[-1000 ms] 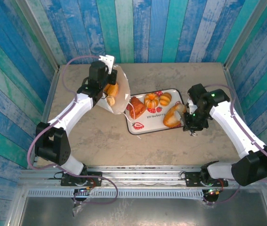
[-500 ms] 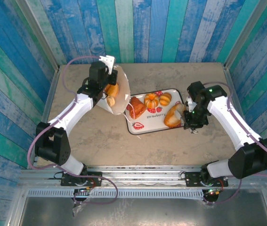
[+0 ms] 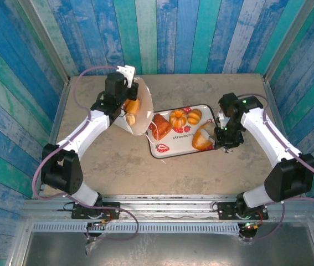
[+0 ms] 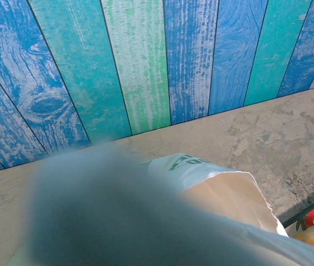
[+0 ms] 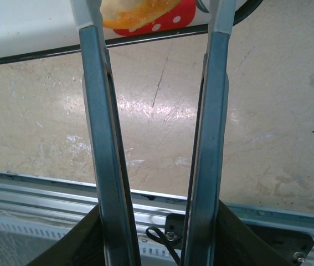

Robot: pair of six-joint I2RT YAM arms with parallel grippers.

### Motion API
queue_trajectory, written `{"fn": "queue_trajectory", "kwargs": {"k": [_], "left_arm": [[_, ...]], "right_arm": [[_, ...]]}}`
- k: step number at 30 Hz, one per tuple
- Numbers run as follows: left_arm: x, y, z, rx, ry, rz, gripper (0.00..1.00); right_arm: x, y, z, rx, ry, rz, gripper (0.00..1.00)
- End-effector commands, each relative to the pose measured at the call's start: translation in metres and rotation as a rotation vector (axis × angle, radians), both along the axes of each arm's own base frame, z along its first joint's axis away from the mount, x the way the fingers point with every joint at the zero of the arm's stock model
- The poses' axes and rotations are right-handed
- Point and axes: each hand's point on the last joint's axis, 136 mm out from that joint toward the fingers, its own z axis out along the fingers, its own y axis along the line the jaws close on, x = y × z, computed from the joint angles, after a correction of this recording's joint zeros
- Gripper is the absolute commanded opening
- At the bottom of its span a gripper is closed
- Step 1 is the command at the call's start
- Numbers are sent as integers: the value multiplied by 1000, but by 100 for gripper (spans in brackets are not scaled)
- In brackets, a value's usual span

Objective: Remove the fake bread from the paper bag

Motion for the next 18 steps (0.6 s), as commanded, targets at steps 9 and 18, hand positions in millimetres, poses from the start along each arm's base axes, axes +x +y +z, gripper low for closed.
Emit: {"fn": "queue_trajectory", "kwargs": {"k": [9,18], "left_arm": [[-6,1,29,-41,-73,-8,0],[-5,0,30,-41,-72,-13,0]], "right_arm": [[9,-3,17,9,-51,-19,47],[11,-6,29,13,-87,-40,47]]}}
